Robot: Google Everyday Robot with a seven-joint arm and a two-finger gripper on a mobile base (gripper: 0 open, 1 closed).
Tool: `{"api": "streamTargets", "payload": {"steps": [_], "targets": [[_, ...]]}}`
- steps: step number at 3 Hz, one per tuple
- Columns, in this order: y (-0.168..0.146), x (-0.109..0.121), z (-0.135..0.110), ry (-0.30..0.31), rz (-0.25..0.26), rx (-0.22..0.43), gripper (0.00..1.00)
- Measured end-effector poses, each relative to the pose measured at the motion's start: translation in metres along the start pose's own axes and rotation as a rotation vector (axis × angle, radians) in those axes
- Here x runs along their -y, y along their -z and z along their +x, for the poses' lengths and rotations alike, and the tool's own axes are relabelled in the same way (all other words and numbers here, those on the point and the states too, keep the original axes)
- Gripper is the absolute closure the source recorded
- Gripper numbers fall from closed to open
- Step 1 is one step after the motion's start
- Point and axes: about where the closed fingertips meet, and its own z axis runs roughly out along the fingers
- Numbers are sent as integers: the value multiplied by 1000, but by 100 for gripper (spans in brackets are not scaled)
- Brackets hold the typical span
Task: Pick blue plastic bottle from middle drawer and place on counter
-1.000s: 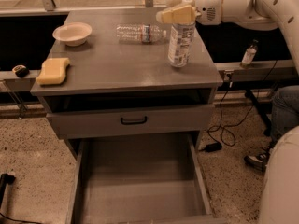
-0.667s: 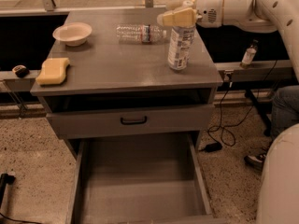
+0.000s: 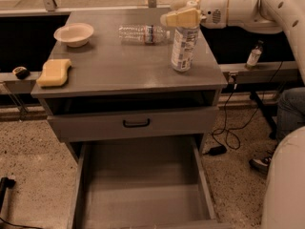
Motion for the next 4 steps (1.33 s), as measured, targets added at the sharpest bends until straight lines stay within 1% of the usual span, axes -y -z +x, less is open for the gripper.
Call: {"api": "streamTargets", "payload": {"steps": [1, 2, 3, 4], "targets": [[0, 0, 0, 0, 0, 0, 0], [0, 0, 0, 1, 0, 0, 0], [19, -1, -20, 168, 4, -24, 0], [68, -1, -37, 421, 35, -71, 0]]}}
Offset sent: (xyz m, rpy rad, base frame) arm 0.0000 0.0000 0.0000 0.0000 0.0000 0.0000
